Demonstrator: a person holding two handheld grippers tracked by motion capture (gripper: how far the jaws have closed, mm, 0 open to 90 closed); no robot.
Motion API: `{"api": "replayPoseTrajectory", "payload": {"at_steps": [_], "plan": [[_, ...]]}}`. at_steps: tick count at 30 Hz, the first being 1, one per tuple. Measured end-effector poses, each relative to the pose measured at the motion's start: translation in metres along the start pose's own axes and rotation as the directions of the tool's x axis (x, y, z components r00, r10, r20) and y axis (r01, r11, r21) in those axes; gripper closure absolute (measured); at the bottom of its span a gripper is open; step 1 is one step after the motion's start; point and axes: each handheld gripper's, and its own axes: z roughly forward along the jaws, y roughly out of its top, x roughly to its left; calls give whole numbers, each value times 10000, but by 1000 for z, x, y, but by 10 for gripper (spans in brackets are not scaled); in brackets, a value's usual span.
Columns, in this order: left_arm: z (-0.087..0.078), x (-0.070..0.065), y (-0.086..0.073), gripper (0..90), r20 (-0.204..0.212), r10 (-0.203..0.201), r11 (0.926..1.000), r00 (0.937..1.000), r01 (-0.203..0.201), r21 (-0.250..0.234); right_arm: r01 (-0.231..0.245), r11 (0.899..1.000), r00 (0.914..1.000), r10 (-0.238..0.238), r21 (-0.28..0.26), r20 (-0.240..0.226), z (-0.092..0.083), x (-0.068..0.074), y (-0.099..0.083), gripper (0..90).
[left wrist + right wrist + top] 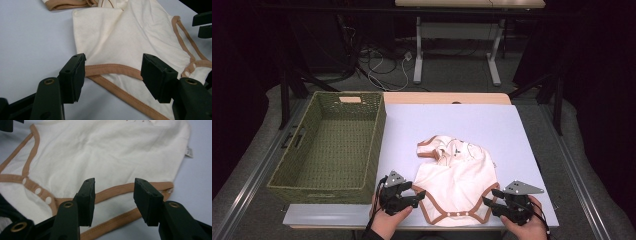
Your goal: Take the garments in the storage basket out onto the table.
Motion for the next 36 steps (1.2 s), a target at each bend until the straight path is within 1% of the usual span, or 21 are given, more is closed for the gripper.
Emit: {"api": "replayPoseTrajectory", "payload": {"at_steps": [3, 4, 5, 9, 11, 13, 14, 15, 16, 18, 20, 21, 22, 25, 27, 28, 31, 32, 34, 35, 36], "plan": [[0, 1, 6, 367, -26, -91, 9999, 10000, 91, -63, -235, 9996, 9995, 238, -156, 187, -2, -7, 3, 522], [0, 2, 7, 367, -56, -35, 9999, 10000, 34, -103, -294, 9994, 9993, 298, -172, 217, -2, -9, 4, 521], [0, 3, 9, 367, -76, -48, 9999, 10000, 47, -140, -296, 9994, 9990, 302, -175, 339, -3, -11, 5, 520], [1, 7, 17, 367, -235, -75, 9997, 9997, 69, -235, -379, 9988, 9981, 393, -309, 472, -3, -14, 9, 486], [3, 9, 21, 367, -231, -121, 9995, 9997, 115, -285, -375, 9985, 9986, 390, -407, 370, -1, -16, 12, 460], [5, 10, 25, 366, -106, -203, 9992, 9997, 199, -356, -275, 9986, 9984, 297, -456, 484, 1, -16, 13, 454], [6, 10, 27, 365, -117, -222, 9990, 9997, 217, -400, -185, 9989, 9990, 203, -440, 407, 1, -17, 15, 451], [6, 11, 30, 364, -197, -185, 9992, 9996, 178, -369, -252, 9988, 9990, 267, -408, 365, 2, -17, 16, 451], [7, 11, 32, 360, -203, -215, 9991, 9996, 207, -377, -135, 9988, 9993, 150, -461, 331, 2, -19, 17, 446], [8, 12, 37, 354, -221, -156, 9989, 9996, 147, -434, -84, 9979, 9999, 88, -637, 65, 3, -20, 20, 441], [9, 13, 41, 356, -146, -143, 9983, 9998, 135, -566, 9, 9954, 10000, -13, -961, -36, 3, -22, 22, 440], [9, 13, 43, 358, -212, -45, 9975, 9998, 29, -706, 21, 9951, 10000, -21, -985, 10, 3, -23, 23, 440], [9, 13, 46, 360, -300, -50, 9969, 9995, 26, -793, -117, 9945, 9999, 119, -1043, 11, 3, -24, 24, 439], [12, 15, 53, 359, -231, -75, 9971, 9997, 58, -753, 10, 9920, 9998, 15, -1259, 197, 3, -30, 28, 409], [12, 16, 54, 356, -244, -84, 9971, 9997, 65, -756, -90, 9916, 9997, 120, -1292, 222, 3, -32, 29, 407], [12, 16, 54, 335, -258, -129, 9973, 9996, 110, -723, -108, 9919, 9995, 144, -1264, 274, 4, -32, 29, 392], [11, 16, 51, 279, -329, -79, 9962, 9994, 50, -868, -72, 9951, 9990, 115, -986, 436, 7, -34, 28, 319], [10, 17, 51, 257, -372, -61, 9965, 9993, 30, -832, -29, 9954, 9992, 68, -954, 402, 9, -35, 28, 300], [12, 20, 51, 225, -414, -114, 9958, 9991, 76, -911, 59, 9960, 9983, -7, -895, 586, 10, -36, 29, 271], [12, 21, 51, 220, -485, -55, 9963, 9988, 14, -854, -37, 9966, 9978, 91, -820, 663, 10, -36, 29, 259], [13, 22, 51, 207, -468, -158, 9960, 9988, 116, -884, -48, 9962, 9979, 105, -875, 642, 11, -37, 29, 235]]}}
